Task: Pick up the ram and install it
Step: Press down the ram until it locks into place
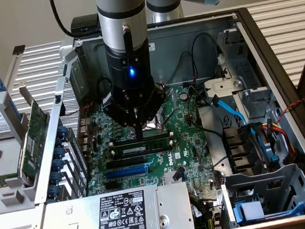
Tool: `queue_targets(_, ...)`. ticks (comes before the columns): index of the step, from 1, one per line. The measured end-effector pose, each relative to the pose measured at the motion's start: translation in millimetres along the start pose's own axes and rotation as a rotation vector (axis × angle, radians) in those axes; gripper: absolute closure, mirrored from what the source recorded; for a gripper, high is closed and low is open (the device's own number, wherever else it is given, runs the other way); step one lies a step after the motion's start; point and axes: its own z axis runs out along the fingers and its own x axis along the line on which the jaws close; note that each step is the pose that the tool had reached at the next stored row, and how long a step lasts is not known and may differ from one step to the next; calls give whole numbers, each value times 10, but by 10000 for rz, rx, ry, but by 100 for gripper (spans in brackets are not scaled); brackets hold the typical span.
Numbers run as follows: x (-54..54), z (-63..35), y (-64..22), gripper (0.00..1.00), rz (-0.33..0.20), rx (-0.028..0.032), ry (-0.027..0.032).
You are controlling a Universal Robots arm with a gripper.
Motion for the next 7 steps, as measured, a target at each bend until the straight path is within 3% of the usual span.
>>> queue_targets(7,0,0,0,90,133,0,8)
